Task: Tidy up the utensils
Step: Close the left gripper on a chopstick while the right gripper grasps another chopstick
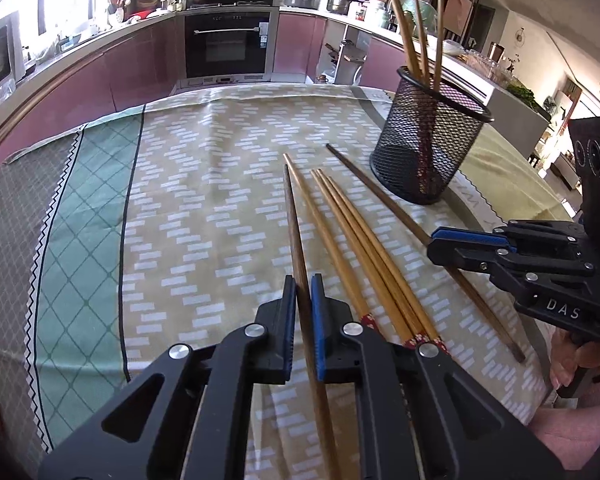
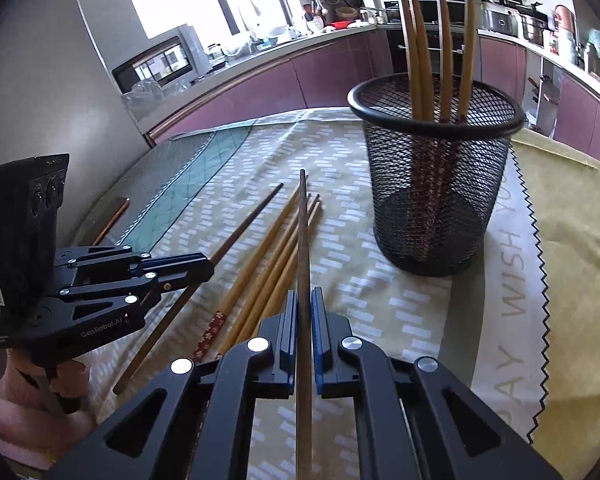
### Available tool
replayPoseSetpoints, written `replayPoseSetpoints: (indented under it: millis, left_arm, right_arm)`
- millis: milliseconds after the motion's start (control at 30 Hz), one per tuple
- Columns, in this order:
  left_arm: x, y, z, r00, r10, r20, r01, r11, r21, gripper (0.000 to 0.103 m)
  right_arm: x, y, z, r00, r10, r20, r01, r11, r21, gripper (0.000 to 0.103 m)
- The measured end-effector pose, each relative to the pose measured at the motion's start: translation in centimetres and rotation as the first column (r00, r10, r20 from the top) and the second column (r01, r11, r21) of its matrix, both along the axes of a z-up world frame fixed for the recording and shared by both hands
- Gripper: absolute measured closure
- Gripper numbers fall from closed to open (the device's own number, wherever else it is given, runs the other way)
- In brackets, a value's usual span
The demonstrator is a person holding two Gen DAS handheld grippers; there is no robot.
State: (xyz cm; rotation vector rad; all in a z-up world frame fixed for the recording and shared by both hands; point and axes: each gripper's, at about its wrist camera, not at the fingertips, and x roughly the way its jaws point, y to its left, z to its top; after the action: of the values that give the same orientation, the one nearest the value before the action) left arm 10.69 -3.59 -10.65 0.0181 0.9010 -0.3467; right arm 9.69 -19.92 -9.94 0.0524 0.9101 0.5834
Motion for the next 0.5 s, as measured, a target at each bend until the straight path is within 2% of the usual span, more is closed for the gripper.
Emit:
replayPoseSetpoints:
  millis: [167,367,500]
  left_arm:
    - [-0.8,-0.4,0.0,0.999,-0.045,-0.011,0.045,0.999,-0.021,0.095]
    - [-1.0,-0.8,-0.4,0.997,-0.070,-0.014,0.071,0.997,0.004,0.095]
    - [-0.3,-0.9,-0.8,0.996,-0.083,-0.031,0.083,0.996,0.019,0.090]
  right_arm:
    - [-0.1,0.6,-0.2,0.999,0.045,-0.013,-0.045,0.999,-0.019,0.097]
    - [0.1,1.3,-0.5,0.998,0.051,-0.021,-0.052,0.997,-0.052,0.097]
    - [0.7,1.5,-0.9,0.998,0.050,-0.033,-0.052,0.996,-0.074,0.093]
